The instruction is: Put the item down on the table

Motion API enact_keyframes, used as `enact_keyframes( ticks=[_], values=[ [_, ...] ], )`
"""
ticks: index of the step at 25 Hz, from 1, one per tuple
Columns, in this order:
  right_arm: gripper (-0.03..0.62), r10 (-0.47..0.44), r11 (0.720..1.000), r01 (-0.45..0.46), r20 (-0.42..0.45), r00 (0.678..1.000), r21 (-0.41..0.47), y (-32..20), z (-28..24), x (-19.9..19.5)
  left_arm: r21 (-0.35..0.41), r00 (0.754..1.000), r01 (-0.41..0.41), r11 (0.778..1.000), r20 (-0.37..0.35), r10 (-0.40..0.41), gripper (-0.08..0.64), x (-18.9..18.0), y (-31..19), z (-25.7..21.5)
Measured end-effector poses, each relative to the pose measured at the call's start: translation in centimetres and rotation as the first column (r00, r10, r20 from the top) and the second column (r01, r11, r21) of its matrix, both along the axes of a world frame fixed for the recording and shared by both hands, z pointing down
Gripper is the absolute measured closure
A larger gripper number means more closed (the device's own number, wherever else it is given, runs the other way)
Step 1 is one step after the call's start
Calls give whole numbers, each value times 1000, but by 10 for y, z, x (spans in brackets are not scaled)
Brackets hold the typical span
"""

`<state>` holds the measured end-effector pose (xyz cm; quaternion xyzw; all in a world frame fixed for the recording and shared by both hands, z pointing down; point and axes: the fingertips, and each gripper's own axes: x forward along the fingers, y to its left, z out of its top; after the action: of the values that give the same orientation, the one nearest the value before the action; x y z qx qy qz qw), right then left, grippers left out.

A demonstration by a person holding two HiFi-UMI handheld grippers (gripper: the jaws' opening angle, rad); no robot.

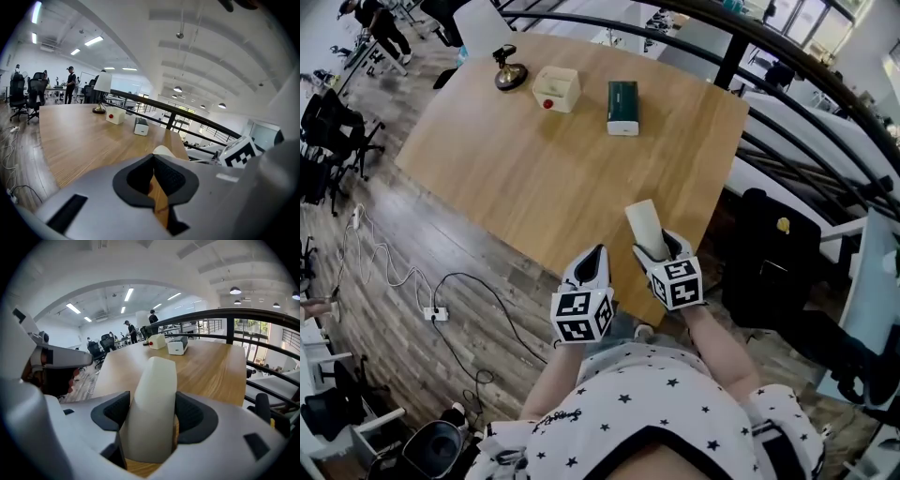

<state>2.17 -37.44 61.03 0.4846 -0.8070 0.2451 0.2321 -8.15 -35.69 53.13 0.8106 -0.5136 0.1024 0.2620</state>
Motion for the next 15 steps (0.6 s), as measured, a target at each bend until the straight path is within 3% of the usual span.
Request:
enact_keyframes(
  ticks=[15],
  values=[
    [295,-18,992,-2,-155,988,-126,-35,62,-4,-42,1000,-30,999,-10,30,548,-7,-39,18]
  ],
)
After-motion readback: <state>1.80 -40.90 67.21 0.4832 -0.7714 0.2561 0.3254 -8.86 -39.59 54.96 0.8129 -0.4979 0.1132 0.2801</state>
